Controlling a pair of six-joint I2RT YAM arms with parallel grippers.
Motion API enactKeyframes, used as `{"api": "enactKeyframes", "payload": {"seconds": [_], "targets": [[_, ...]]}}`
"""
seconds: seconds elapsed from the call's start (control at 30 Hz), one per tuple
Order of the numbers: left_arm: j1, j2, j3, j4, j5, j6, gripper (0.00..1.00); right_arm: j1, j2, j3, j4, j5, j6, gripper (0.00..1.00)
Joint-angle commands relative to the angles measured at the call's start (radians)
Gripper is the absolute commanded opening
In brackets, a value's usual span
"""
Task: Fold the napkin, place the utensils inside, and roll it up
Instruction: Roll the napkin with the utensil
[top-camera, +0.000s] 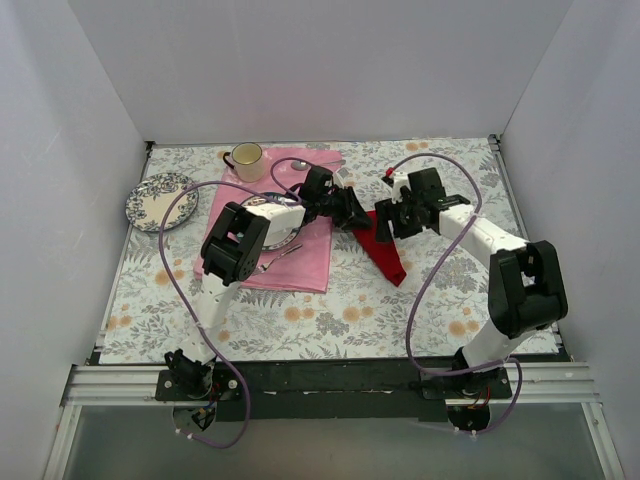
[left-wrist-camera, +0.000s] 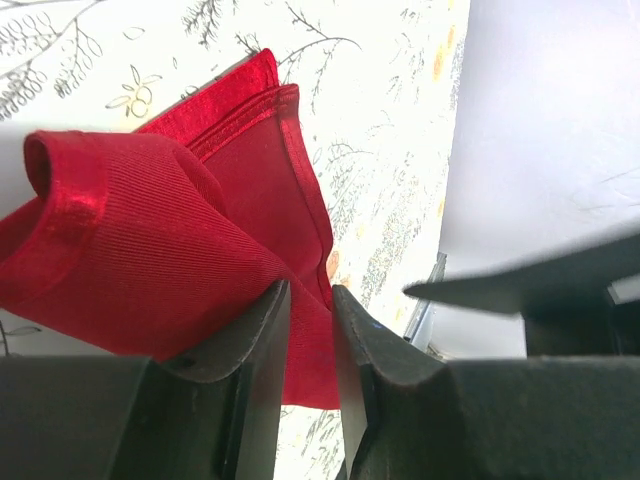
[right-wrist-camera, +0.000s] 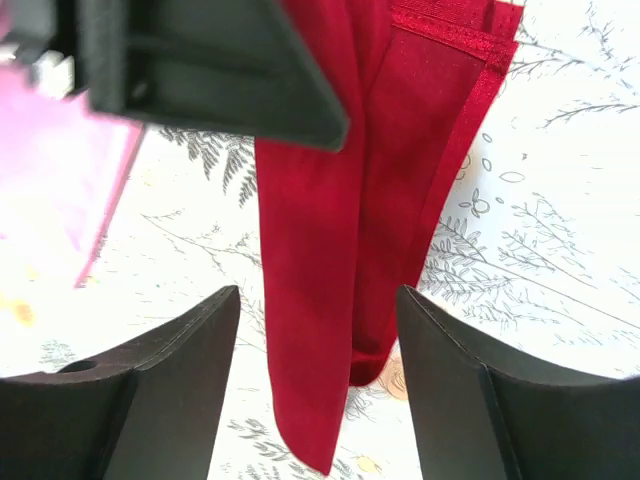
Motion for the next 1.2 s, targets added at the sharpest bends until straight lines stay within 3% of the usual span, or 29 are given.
{"api": "enactKeyframes", "payload": {"seconds": [0.0, 0.37, 0.8, 1.0, 1.17], "targets": [[0.017, 0.031, 0.024, -0.04, -0.03, 0.016, 0.23, 0.116, -0.076, -0.088, 0.061, 0.284, -0.091, 0.72], [0.029, 0.059, 0.044, -0.035, 0.01, -0.041, 0.22, 0.367, -0.05, -0.16, 0.173, 0.714, -0.221, 0.71], [0.037, 0.082, 0.093, -0.093, 0.015, -0.059, 0.21, 0.435, 0.025, -0.166, 0.211, 0.772, -0.259, 0.67], [0.042, 0.112, 0.134, -0.138, 0.024, -0.058, 0.21, 0.438, 0.087, -0.16, 0.225, 0.834, -0.264, 0.56], [0.046, 0.115, 0.186, -0.175, 0.036, -0.038, 0.25, 0.426, 0.096, -0.178, 0.243, 0.8, -0.21, 0.37]]}}
